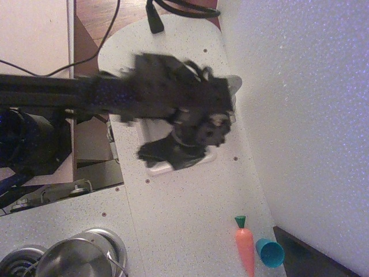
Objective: Turn faucet left
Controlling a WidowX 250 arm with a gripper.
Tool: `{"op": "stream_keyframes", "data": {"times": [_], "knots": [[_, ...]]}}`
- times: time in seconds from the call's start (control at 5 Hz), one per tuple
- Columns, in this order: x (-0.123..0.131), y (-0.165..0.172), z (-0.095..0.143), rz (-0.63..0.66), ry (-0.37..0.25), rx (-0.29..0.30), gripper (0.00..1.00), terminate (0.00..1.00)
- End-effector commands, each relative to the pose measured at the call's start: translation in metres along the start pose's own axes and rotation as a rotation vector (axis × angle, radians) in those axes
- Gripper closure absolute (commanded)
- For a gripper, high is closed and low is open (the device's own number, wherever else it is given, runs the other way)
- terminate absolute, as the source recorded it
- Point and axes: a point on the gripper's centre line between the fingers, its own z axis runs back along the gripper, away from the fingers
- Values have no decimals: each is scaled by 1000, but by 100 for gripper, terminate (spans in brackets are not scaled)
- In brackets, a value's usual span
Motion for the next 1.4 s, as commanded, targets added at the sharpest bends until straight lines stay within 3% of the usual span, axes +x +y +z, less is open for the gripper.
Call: {"op": "stream_keyframes", "data": {"times": [0.0,0.2,0.6,0.8,1.0,1.2], "knots": [[-43,28,7,103,-32,134,0,0],[-52,46,4,63,-3,123,0,0],[-71,48,24,-4,-56,139,0,0],[-74,48,25,-42,-43,108,0,0],[-95,32,60,-107,-101,60,0,0],[-102,34,69,-103,-49,32,0,0]]}}
